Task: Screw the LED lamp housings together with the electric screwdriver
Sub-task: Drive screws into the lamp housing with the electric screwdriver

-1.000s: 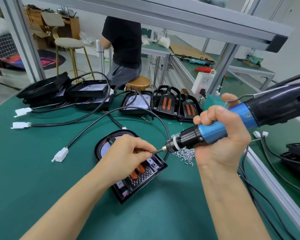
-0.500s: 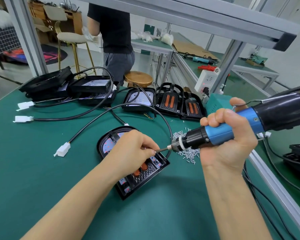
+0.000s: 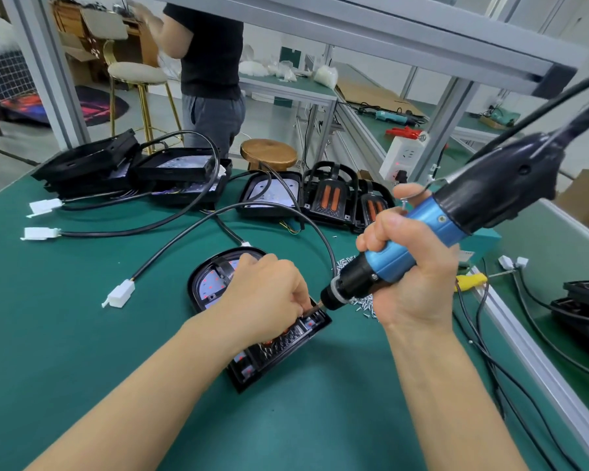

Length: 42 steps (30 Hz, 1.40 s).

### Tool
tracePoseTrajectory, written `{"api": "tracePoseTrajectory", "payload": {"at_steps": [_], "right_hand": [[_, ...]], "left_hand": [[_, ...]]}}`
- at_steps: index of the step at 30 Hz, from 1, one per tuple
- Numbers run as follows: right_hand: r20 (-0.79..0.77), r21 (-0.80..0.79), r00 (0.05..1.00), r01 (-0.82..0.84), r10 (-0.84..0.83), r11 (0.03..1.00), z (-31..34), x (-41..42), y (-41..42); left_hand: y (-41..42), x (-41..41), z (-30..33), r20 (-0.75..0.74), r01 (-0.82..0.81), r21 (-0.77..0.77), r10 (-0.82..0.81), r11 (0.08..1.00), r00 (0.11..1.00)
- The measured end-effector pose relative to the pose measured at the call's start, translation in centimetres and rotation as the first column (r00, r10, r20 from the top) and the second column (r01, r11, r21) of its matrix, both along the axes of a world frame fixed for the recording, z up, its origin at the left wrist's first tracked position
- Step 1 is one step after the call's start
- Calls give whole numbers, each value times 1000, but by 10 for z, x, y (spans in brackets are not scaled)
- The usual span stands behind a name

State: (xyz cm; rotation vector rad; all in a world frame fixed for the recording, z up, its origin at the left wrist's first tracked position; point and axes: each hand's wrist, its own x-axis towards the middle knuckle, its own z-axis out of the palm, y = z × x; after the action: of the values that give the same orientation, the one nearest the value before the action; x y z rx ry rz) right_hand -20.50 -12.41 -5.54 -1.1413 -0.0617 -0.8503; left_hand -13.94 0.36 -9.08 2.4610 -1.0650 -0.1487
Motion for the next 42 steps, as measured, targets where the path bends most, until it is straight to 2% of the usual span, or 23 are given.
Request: {"api": "tracePoseTrajectory", "payload": {"at_steps": [4, 14, 16, 18, 20, 22, 24, 25, 26, 27, 31, 34, 36, 39, 42], "right_hand": [[-20, -82, 1000, -26, 24, 996, -3, 1, 3], [-69, -191, 997, -36, 23, 981, 1, 4, 10], [-88, -198, 996, -21, 3, 980, 0, 5, 10], [-105, -201, 994, -11, -10, 979, -2, 6, 9], [-114, -193, 993, -8, -14, 981, -3, 6, 8], [-117, -176, 993, -14, -7, 984, -4, 6, 6], [-121, -160, 993, -19, -1, 987, -4, 8, 6], [-121, -154, 993, -21, 2, 988, -4, 8, 6], [-123, -153, 992, -27, 8, 988, -4, 9, 5], [-126, -159, 992, -37, 17, 987, -3, 9, 6], [-151, -213, 987, -81, 49, 974, -2, 12, 9], [-135, -225, 990, -81, 52, 971, 0, 13, 11], [-74, -158, 997, -46, 34, 986, 6, 10, 8], [-34, 30, 999, 27, -26, 999, 22, 5, -13], [-164, 27, 981, 107, -101, 994, 34, 0, -44]], "left_hand": [[1, 1, -5, 57, -5, 22, 4, 1000, 998], [-1, -4, -19, 92, -42, -58, 48, 997, 995], [7, -2, -20, 81, -134, -181, 150, 974, 985], [24, 3, -22, 29, -348, -320, 377, 881, 926], [42, 8, -27, -17, -547, -330, 574, 770, 818], [53, 6, -35, -121, -645, -267, 639, 716, 760], [53, -1, -38, -480, -700, -284, 534, 655, 696], [47, -7, -37, -679, -730, -316, 392, 606, 620], [41, -11, -36, -807, -761, -340, 243, 552, 537], [34, -13, -36, -856, -788, -350, 169, 507, 489], [15, -11, -36, -900, -857, -371, 87, 358, 427], [15, -10, -32, -932, -881, -344, 0, 326, 364], [19, -12, -32, -940, -890, -336, -50, 307, 338], [26, -14, -38, -924, -888, -381, -90, 258, 371], [31, -15, -40, -870, -845, -492, -121, 208, 477]]}}
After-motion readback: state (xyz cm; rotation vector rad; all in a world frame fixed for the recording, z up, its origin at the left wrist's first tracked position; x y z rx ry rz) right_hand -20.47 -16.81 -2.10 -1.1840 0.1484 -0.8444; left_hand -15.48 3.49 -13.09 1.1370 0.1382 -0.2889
